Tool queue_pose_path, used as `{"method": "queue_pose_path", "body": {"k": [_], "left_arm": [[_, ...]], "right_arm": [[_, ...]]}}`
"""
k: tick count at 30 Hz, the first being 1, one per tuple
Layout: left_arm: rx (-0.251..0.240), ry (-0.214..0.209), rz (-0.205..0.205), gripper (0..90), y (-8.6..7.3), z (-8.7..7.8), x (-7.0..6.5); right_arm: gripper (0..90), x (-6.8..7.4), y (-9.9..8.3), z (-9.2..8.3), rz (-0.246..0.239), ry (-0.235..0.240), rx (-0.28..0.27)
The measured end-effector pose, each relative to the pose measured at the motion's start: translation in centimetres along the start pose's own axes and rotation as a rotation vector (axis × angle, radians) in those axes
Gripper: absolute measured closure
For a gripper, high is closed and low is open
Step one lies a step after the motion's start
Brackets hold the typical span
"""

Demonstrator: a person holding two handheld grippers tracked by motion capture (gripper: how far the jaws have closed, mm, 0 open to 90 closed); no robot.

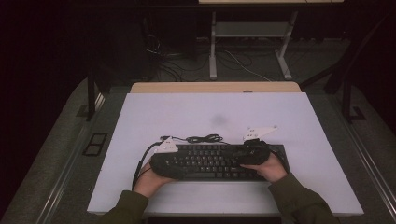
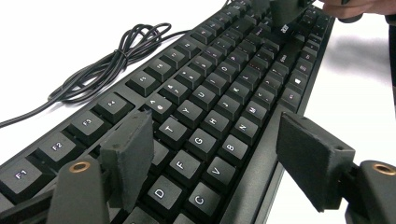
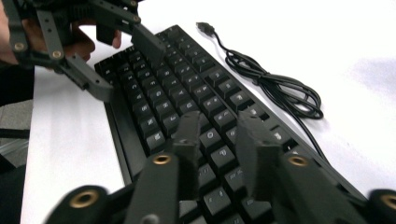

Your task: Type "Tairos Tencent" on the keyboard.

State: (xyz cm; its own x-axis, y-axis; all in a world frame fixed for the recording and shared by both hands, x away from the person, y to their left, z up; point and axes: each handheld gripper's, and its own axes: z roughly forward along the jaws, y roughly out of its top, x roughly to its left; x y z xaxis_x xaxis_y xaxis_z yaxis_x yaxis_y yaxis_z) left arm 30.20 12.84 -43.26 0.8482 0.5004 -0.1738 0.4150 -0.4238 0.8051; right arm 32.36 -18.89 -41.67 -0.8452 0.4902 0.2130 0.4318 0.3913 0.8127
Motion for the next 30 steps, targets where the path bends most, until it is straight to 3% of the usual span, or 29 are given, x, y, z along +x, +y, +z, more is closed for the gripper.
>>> {"method": "queue_pose_path", "body": {"k": [9, 19, 30], "left_arm": [[-0.009, 0.018, -0.003, 21.4, 0.0, 0.0, 0.0], [-0.013, 0.022, -0.006, 20.5, 0.0, 0.1, 0.0], [-0.011, 0.025, -0.005, 20.3, -0.1, 0.0, 0.0]], "right_arm": [[89.2, 0.1, -0.9, -1.2, -0.031, 0.0, 0.039], [89.3, 0.1, -2.0, -1.9, -0.046, 0.015, 0.085], [89.3, 0.0, -2.8, -1.3, -0.064, 0.015, 0.157]]}}
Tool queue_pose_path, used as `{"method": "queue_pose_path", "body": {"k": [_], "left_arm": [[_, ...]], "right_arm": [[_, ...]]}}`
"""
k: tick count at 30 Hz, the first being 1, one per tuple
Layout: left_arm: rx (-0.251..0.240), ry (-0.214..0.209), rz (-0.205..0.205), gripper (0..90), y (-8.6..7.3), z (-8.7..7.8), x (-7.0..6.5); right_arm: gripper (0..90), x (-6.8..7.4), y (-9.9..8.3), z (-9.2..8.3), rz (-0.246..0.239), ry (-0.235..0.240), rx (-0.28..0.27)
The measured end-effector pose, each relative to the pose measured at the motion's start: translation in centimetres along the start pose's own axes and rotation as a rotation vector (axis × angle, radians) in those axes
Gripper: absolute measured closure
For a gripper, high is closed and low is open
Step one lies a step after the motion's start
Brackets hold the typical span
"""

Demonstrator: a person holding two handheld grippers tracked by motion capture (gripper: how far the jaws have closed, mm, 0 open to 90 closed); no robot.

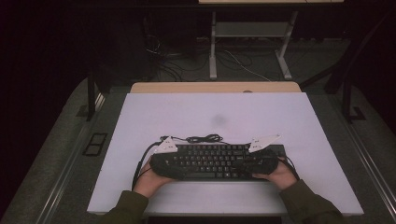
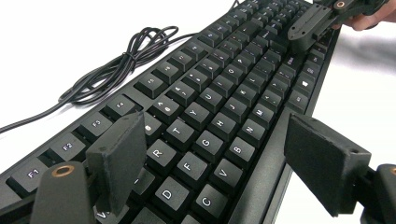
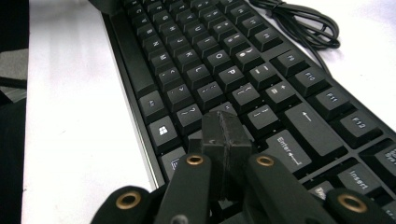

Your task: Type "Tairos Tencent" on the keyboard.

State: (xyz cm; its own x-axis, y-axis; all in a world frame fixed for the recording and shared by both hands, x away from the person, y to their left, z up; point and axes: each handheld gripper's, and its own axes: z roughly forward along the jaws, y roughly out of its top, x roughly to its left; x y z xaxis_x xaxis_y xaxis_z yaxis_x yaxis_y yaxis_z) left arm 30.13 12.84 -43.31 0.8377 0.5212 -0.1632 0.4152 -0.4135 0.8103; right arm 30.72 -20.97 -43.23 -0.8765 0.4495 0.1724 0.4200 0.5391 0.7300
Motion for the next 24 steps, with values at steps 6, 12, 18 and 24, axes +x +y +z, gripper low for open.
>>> {"method": "queue_pose_path", "body": {"k": [6, 12, 18, 24], "left_arm": [[0.003, -0.002, 0.005, 20.3, -0.01, 0.07, 0.03], [0.003, -0.001, 0.005, 20.3, -0.01, 0.06, 0.01], [0.004, -0.001, 0.006, 20.3, 0.02, 0.08, 0.01], [0.003, 0.005, 0.01, 21.2, 0.28, 0.27, 0.08]], "right_arm": [[89.3, 0.09, -0.03, 0.3, -0.013, 0.007, 0.018], [89.3, 0.03, -0.13, 0.37, -0.016, 0.014, 0.028], [89.3, 0.04, -0.21, 0.52, -0.025, 0.015, 0.039], [89.3, 0.01, -0.24, 0.53, -0.024, 0.016, 0.037]]}}
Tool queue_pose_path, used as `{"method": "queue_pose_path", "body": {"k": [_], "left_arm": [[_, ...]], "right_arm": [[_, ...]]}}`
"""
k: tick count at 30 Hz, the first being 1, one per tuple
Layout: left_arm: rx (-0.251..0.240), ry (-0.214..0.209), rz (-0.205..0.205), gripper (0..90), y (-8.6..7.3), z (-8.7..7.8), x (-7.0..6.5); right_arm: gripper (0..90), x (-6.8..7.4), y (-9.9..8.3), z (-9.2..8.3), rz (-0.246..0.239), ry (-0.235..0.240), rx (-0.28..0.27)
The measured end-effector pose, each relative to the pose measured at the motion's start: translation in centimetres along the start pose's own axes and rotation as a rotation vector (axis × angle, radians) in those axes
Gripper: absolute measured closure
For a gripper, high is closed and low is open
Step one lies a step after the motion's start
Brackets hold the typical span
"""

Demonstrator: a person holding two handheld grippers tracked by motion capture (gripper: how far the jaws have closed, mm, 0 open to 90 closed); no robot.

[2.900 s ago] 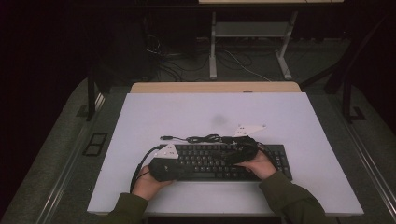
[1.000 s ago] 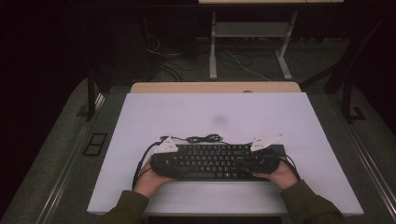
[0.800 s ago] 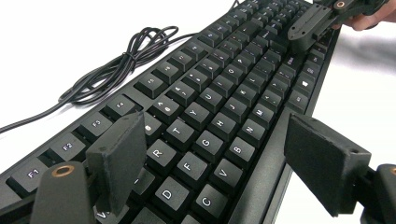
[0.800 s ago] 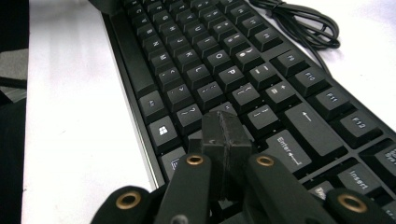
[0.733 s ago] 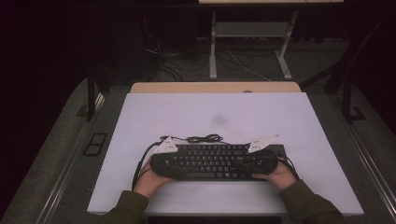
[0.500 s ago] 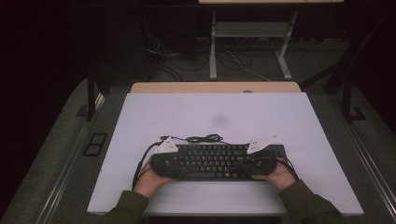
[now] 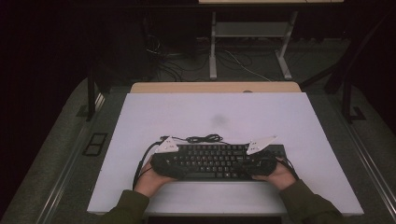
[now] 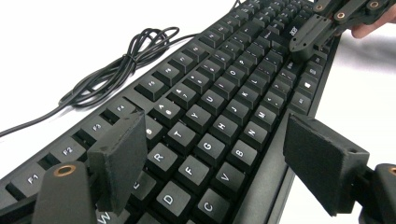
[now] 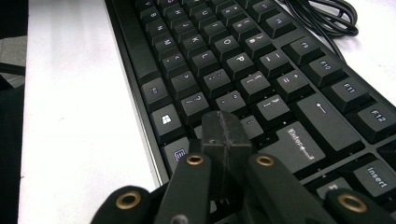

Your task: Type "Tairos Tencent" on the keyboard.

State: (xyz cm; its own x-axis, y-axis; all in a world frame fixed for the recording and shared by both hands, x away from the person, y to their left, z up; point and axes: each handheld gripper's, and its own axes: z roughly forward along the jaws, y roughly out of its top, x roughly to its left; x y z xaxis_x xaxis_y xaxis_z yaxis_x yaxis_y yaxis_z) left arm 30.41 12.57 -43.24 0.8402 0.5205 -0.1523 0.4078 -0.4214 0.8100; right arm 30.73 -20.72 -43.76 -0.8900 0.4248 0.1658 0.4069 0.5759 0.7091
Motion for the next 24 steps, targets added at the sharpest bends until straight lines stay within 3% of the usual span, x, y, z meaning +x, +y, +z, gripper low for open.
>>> {"method": "queue_pose_path", "body": {"k": [6, 14, 19, 24], "left_arm": [[-0.013, 0.012, -0.002, 29.0, 0.5, 0.3, 0.3], [-0.015, 0.029, 0.011, 60.4, 1.1, 0.7, 0.7], [0.01, 0.027, 0.022, 81.7, 1.3, 1.0, 0.8], [0.034, 0.03, 0.027, 88.8, 1.3, 1.5, 0.8]], "right_arm": [[89.3, 0.0, 0.0, 0.0, -0.001, -0.001, 0.0], [89.3, 0.0, 0.0, 0.0, 0.002, -0.001, -0.001], [89.3, 0.0, 0.0, 0.0, 0.001, -0.001, -0.001], [89.3, 0.0, -0.1, 0.0, 0.0, 0.0, -0.003]]}}
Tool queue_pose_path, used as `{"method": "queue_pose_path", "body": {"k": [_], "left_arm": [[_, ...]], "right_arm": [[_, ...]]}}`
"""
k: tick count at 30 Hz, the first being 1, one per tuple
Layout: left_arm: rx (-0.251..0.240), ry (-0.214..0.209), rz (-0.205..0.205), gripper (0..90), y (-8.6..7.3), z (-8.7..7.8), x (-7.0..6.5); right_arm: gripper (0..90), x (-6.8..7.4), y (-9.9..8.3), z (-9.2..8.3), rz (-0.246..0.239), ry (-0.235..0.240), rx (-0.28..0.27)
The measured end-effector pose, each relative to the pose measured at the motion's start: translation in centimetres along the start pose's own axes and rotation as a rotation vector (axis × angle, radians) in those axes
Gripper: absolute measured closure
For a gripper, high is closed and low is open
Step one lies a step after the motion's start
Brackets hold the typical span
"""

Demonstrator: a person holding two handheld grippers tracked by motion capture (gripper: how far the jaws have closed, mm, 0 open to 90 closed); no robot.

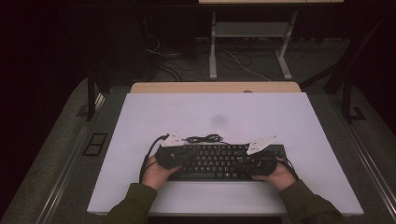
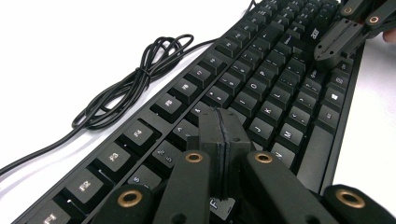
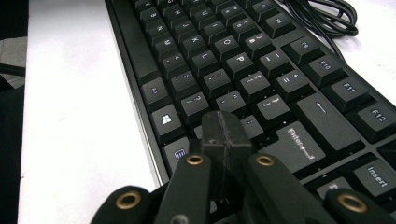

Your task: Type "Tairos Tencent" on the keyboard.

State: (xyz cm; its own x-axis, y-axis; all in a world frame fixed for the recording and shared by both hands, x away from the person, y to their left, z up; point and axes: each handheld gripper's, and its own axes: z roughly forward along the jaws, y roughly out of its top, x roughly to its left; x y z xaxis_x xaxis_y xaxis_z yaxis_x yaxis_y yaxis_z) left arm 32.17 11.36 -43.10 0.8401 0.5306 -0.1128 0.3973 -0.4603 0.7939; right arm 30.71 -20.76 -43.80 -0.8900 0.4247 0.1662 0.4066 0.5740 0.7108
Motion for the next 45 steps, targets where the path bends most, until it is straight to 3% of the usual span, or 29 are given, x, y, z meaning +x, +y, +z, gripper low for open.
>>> {"method": "queue_pose_path", "body": {"k": [32, 45], "left_arm": [[0.058, 0.014, -0.011, 88.9, -0.38, 0.63, 0.29], [0.033, 0.009, -0.018, 88.9, -0.21, 0.28, 0.22]], "right_arm": [[89.3, 0.01, -0.03, 0.0, 0.0, 0.0, -0.002], [89.3, 0.01, -0.02, 0.0, -0.002, -0.001, -0.001]]}}
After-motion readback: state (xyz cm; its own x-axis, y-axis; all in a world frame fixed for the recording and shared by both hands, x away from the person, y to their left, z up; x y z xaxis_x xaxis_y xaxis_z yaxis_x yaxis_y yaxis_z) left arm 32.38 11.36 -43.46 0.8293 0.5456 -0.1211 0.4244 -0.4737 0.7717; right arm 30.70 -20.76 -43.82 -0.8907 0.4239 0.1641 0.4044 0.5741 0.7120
